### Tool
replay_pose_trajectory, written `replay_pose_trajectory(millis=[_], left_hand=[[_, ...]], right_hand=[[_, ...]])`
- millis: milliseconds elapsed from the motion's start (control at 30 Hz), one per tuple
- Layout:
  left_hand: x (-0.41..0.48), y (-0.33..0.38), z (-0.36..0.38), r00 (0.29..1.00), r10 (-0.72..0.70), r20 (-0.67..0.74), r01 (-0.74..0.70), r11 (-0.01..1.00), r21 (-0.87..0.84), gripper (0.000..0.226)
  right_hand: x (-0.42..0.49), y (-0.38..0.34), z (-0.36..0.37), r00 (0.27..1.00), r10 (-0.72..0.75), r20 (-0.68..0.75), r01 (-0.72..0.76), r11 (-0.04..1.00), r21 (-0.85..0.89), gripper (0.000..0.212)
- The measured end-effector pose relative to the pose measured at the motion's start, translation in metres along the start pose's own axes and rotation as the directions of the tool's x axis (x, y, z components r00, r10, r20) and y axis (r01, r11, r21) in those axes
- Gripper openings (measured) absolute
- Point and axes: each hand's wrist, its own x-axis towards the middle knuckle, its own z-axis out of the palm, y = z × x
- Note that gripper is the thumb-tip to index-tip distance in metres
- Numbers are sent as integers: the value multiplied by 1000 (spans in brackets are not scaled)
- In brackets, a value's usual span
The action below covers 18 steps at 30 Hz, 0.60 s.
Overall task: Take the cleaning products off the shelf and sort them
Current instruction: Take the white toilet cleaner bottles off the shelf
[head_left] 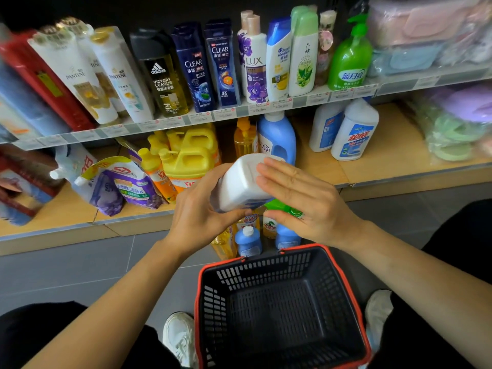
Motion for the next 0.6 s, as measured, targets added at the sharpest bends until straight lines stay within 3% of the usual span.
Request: replay_pose_trajectory(millis=[167,267,333,400,467,600], left_hand=[[-2,-2,-5,999,-14,-31,15,1000,20,78],[-2,-2,-5,1000,-15,-19,16,999,30,78],[-4,1,-2,1000,-12,-3,12,1000,21,78],[-4,4,1,1000,-18,9,18,1000,4,79],[-4,8,4,999,-28,22,28,1000,-13,80],[-5,11,7,998,-50,24,50,998,-30,81]], right_hand=[[-2,6,-9,992,37,-121,-45,997,-61,40],[2,5,-11,928,278,-247,-275,960,50,24],[9,1,-10,784,595,-176,-519,784,341,31],[17,-3,-8,668,743,52,-625,521,581,43],[20,-1,-7,657,742,131,-641,459,616,41],[18,7,-9,615,778,131,-629,384,676,15]])
